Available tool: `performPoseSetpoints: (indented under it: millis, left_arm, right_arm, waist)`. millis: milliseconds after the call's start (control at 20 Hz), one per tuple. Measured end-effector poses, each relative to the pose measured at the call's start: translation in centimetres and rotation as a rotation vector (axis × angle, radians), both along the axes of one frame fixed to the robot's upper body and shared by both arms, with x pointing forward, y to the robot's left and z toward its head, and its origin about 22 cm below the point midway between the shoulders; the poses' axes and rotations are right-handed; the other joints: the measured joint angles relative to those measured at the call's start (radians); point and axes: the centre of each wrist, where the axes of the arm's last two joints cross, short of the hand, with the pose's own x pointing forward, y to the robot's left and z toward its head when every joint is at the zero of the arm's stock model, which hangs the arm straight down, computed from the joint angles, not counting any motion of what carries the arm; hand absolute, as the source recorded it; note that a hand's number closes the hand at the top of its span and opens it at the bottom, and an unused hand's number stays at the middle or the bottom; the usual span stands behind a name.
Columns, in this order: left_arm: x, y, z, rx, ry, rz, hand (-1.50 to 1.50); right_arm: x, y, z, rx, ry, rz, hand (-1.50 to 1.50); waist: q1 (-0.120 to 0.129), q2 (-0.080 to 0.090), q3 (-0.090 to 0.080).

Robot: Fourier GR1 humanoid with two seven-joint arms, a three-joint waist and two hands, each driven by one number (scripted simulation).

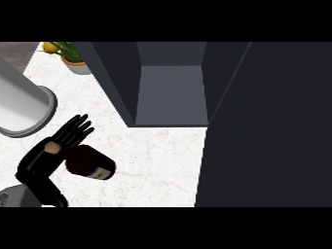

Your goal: Pick up the wine, place it into the cabinet and close the cabinet

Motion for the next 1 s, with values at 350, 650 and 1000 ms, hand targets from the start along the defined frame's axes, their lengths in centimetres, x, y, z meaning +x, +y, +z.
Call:
performPoseSetpoints:
  millis: [350, 650, 1000]
  left_arm:
    - [-0.3, -0.4, -1.1, 0.023, 0.017, 0.007, -1.5]
    - [0.0, -1.2, -2.8, 0.041, 0.047, 0.012, -1.5]
    - [-0.2, -1.9, -4.0, 0.035, 0.075, 0.006, -1.5]
  right_arm:
    - [0.0, 0.3, -0.1, 0.013, 0.009, 0.01, -1.5]
    - [0.0, 0.3, 0.3, 0.005, 0.01, 0.008, -1.5]
    - [0.0, 0.0, 0.0, -0.007, 0.006, -0.001, -1.5]
  waist:
    - [0.002, -0.001, 0.0]
    - [-0.001, 0.0, 0.0]
    - [0.0, -0.001, 0.0]
